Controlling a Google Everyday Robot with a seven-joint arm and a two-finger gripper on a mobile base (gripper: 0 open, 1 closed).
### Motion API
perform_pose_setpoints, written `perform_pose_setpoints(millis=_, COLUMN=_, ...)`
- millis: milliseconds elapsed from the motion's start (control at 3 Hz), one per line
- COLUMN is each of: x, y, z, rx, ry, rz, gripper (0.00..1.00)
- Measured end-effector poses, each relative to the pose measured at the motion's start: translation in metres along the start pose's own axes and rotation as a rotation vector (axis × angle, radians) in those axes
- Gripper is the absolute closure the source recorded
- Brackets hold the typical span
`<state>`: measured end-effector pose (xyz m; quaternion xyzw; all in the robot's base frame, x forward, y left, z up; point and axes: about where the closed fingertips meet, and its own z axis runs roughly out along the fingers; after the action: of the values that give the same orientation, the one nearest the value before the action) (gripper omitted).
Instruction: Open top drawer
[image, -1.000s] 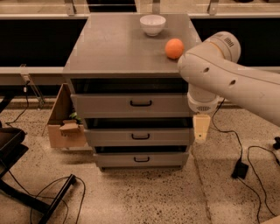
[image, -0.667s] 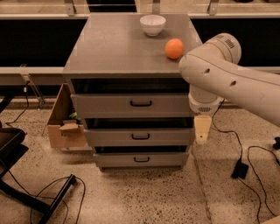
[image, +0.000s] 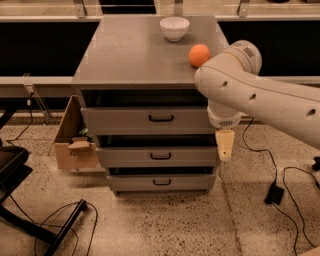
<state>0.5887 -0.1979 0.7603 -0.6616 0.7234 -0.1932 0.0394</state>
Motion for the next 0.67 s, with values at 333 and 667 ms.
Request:
perform_pose_setpoints(millis=333, x=-0.013, y=-0.019, z=0.015, rx=0.027, ry=-0.025, rz=-0.006, gripper=0.0)
perform_pose_setpoints(millis=667, x=-0.024, y=-0.038, z=0.035, rx=0.036, ry=-0.039, rz=-0.002, gripper=0.0)
